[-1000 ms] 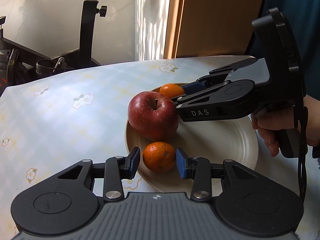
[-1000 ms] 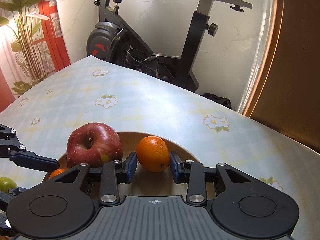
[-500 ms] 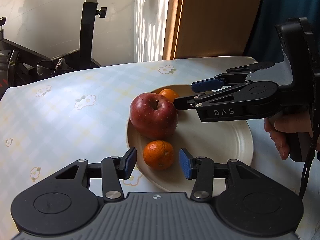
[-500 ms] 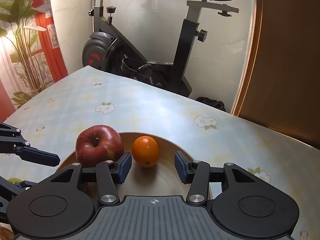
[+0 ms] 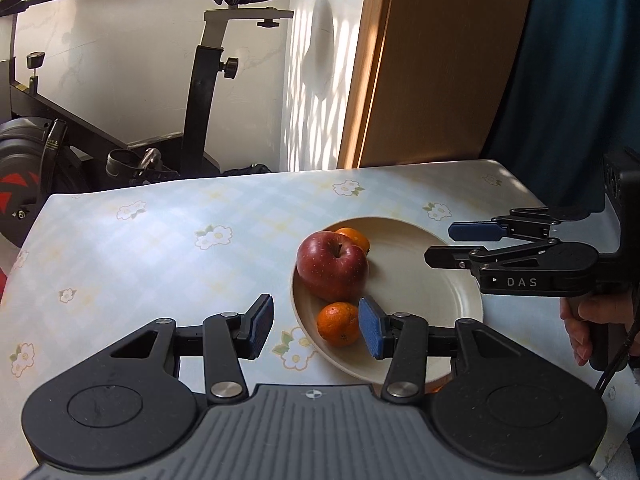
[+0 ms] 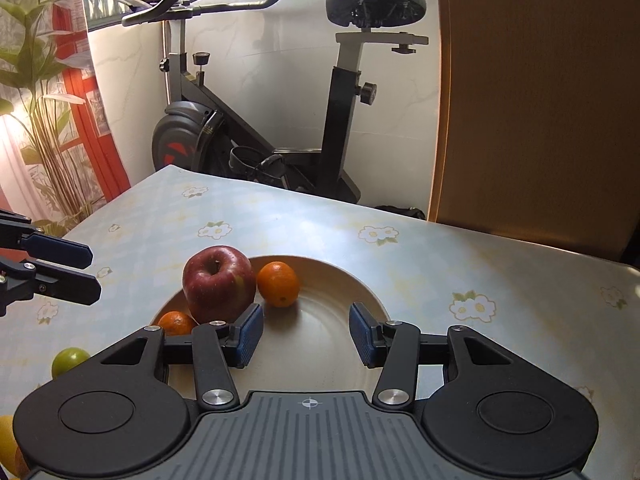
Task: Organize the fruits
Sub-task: 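Withdraw both tools from the plate back toward the fruit pile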
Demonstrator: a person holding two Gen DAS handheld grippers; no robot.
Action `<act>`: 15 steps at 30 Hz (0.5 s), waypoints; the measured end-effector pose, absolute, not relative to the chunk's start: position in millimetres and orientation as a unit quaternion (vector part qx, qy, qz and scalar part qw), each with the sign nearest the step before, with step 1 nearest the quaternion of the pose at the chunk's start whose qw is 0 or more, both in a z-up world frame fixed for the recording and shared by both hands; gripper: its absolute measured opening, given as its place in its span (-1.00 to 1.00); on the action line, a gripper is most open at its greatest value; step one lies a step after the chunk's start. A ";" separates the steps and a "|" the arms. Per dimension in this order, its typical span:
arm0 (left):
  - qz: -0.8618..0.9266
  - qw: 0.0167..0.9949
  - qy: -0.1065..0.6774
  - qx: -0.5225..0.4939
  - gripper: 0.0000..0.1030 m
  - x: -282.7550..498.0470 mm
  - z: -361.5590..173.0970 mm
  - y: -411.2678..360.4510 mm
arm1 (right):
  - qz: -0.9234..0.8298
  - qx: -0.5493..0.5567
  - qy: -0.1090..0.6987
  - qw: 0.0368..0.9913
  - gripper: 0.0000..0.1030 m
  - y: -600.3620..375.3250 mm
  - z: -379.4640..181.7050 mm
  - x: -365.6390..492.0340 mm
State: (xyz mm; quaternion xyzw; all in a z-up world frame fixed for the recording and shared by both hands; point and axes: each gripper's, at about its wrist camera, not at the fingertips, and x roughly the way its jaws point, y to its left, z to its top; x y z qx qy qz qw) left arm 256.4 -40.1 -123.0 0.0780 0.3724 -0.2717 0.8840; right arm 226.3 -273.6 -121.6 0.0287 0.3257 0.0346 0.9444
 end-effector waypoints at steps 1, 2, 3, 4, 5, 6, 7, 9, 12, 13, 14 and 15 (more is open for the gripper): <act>-0.267 0.887 0.370 0.078 -0.04 253.1 -121.0 -35.7 | 0.033 0.031 0.324 0.945 -0.14 -272.4 -120.8 220.9; -0.260 0.890 0.365 0.079 -0.04 251.6 -117.6 -30.7 | 0.030 0.034 0.321 0.946 -0.14 -270.1 -119.2 213.9; -0.254 0.894 0.361 0.080 -0.04 249.6 -114.8 -27.1 | 0.028 0.038 0.318 0.947 -0.14 -268.6 -118.2 208.5; -0.248 0.897 0.357 0.083 -0.04 247.8 -112.4 -23.8 | 0.028 0.042 0.317 0.947 -0.14 -267.8 -117.8 204.0; -0.243 0.899 0.354 0.086 -0.04 246.8 -109.8 -21.1 | 0.027 0.046 0.316 0.947 -0.14 -266.7 -117.7 198.5; -0.240 0.901 0.351 0.089 -0.04 245.9 -108.3 -19.1 | 0.025 0.049 0.317 0.947 -0.14 -265.6 -117.4 195.1; -0.235 0.903 0.347 0.091 -0.04 245.1 -105.3 -15.9 | 0.021 0.052 0.316 0.947 -0.14 -265.0 -117.3 190.8; -0.224 0.910 0.338 0.091 -0.04 243.9 -98.5 -9.4 | 0.014 0.060 0.315 0.947 -0.14 -264.0 -117.1 181.6; -0.213 0.918 0.325 0.083 -0.04 242.7 -88.2 1.5 | 0.003 0.073 0.310 0.948 -0.14 -263.1 -116.6 170.2; -0.210 0.920 0.321 0.082 -0.04 242.4 -85.5 4.5 | -0.003 0.074 0.309 0.948 -0.14 -262.6 -116.8 167.3; -0.205 0.923 0.315 0.081 -0.04 240.5 -81.4 8.5 | -0.010 0.073 0.308 0.948 -0.14 -261.5 -117.6 164.5; -0.200 0.926 0.310 0.082 -0.04 239.5 -79.4 10.7 | -0.015 0.073 0.308 0.948 -0.14 -259.7 -118.8 160.5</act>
